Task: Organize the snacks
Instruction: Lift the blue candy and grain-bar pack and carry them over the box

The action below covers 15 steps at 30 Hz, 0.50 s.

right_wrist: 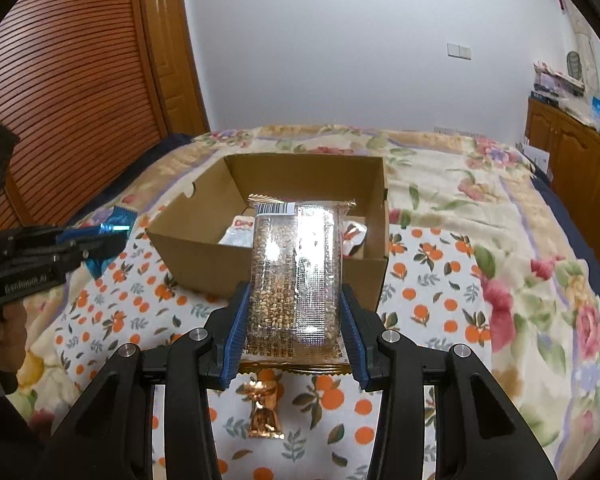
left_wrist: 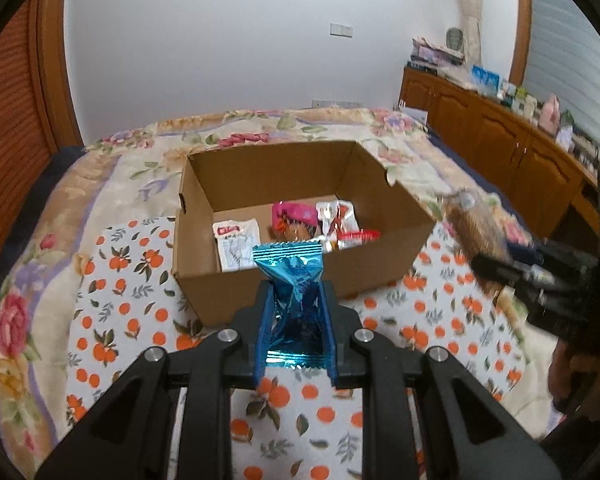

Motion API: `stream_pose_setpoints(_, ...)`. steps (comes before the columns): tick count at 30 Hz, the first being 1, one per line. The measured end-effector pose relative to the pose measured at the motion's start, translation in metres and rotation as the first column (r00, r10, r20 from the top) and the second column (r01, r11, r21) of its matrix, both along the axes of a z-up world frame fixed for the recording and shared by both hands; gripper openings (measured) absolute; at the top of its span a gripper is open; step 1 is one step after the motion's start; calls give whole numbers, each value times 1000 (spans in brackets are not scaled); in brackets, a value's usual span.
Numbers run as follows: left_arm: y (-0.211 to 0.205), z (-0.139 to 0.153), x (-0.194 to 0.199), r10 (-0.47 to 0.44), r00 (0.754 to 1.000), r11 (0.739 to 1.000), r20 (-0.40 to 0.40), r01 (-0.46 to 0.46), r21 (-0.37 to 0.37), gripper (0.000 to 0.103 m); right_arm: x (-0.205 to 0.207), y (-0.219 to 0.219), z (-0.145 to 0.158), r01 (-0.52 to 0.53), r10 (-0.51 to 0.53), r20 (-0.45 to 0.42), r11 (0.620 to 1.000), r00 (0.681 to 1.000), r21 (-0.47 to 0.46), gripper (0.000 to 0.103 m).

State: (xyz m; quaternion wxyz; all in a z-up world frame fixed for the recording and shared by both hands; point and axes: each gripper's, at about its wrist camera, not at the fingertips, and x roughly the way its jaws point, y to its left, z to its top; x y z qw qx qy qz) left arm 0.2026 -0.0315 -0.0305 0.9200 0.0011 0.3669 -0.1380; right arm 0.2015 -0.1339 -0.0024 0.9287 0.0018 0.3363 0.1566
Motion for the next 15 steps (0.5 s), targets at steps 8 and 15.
stream_pose_setpoints(8, 3, 15, 47, 9, 998, 1000, 56, -10, 17, 20, 31, 13, 2, -25, 26, 16, 999, 1000, -44, 43)
stream_pose_setpoints(15, 9, -1, 95, 14, 999, 1000, 35, -15, 14, 20, 80, 27, 0, -36, 37, 12, 997, 999, -62, 43)
